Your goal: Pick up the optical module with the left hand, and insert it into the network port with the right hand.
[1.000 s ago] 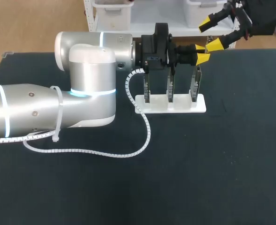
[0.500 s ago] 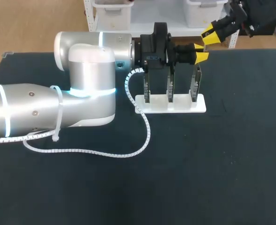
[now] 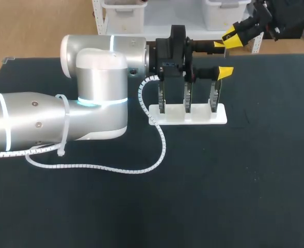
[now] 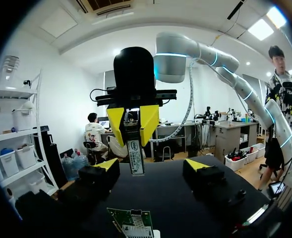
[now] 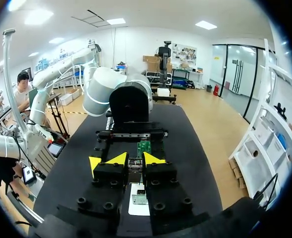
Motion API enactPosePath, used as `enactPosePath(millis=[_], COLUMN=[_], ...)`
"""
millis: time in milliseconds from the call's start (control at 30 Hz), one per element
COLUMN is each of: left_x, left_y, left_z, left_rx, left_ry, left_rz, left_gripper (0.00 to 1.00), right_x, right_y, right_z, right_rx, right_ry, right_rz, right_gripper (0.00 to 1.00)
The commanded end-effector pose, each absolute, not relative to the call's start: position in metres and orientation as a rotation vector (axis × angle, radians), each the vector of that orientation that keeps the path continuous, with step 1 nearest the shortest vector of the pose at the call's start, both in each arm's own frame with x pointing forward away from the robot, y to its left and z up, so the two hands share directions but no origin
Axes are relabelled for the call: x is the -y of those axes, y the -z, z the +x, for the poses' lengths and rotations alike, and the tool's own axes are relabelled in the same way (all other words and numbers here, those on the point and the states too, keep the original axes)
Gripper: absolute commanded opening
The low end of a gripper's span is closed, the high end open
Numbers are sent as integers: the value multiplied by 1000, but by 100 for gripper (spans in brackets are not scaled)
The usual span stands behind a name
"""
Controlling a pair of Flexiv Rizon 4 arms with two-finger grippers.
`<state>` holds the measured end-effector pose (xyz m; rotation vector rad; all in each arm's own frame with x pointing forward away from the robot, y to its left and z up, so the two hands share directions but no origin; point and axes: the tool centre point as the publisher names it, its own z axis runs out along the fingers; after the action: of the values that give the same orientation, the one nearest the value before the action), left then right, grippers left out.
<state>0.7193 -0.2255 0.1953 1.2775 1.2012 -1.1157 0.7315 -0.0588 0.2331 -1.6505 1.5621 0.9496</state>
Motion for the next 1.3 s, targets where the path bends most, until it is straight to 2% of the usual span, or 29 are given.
enactPosePath(millis=[33, 867, 1300], left_x=[225, 170, 147], left_y=[-194, -207, -203], left_z=[717, 729, 726], left_rx=[-1200, -1507, -1508], left_ry=[1109, 954, 972], left_rz=[1270, 1576, 1501], left_gripper=[100, 100, 100], right_x=[59, 59, 59], right_y=[-233, -233, -233], right_z=[733, 733, 733], right_rx=[-1560, -1560, -1560], right_ry=[-952, -952, -952], right_rz=[-1651, -1651, -1651], right_gripper=[0, 0, 0])
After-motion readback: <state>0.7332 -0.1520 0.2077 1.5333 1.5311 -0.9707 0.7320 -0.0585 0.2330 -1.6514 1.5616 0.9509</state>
